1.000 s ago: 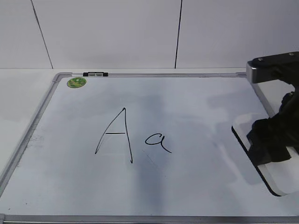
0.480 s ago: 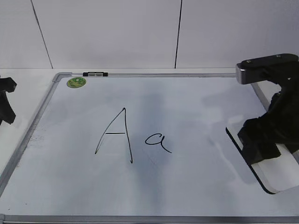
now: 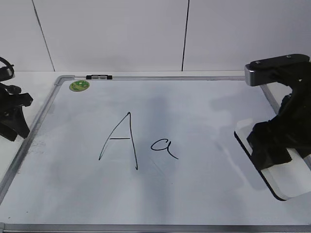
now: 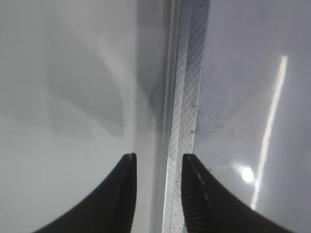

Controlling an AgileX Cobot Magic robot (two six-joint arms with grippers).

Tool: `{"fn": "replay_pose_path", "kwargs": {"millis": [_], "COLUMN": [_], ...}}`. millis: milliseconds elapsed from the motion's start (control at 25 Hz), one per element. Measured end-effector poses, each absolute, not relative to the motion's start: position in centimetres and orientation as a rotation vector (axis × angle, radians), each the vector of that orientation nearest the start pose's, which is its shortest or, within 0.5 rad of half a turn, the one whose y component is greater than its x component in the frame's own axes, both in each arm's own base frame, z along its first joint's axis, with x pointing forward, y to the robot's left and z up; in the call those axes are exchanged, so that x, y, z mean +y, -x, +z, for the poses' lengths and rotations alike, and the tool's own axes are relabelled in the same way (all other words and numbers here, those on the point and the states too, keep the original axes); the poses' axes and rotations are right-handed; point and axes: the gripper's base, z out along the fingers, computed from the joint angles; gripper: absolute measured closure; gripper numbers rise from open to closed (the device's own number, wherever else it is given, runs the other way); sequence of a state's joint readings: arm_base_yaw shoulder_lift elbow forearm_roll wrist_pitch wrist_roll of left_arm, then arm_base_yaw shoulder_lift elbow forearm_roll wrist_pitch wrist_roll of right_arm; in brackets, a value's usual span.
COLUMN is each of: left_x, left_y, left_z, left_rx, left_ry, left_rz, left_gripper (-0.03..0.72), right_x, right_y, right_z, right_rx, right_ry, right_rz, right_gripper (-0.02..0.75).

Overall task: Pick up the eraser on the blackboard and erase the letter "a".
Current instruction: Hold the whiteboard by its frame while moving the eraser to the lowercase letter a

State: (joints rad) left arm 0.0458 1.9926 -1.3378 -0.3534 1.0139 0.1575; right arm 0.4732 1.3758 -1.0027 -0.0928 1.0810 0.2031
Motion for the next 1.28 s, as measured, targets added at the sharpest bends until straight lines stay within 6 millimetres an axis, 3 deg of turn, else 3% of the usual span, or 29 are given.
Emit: {"fn": "replay_pose_path", "kwargs": {"millis": [240,520,760,880,1080,1280], "left_x": [-1.1,-1.2,-1.3,-1.3,-1.3,-1.3], "left_y": [-38.1,-38.2,-38.2,-38.2,-38.2,-38.2], "left_z": [14.7,14.6,14.6,14.6,14.6,14.6], "left_rx": [3.119,3.125,3.124,3.124,3.124,3.124], "left_ry": [0.116,0.114,0.116,0.102,0.099,0.099], "left_rz": [-0.498,-0.513,-0.534,-0.535,-0.535,-0.535], "left_gripper": [0.452,0.465,0.655,0.667,0.669,0.669], "right_x": [10.7,10.8,10.9,11.0,12.0,13.8], "right_y": [-22.4,-22.7,-22.9,-23.1,-24.9,-28.0], "right_z": [26.9,26.4,26.0,25.8,25.7,25.4], "right_rx": [2.887,2.905,2.919,2.927,2.941,2.979], "right_ry": [0.446,0.452,0.455,0.459,0.486,0.519], "right_rz": [-0.020,-0.029,-0.036,-0.041,-0.041,-0.037], "right_gripper": [0.204,0.204,0.204,0.204,0.204,0.204]}}
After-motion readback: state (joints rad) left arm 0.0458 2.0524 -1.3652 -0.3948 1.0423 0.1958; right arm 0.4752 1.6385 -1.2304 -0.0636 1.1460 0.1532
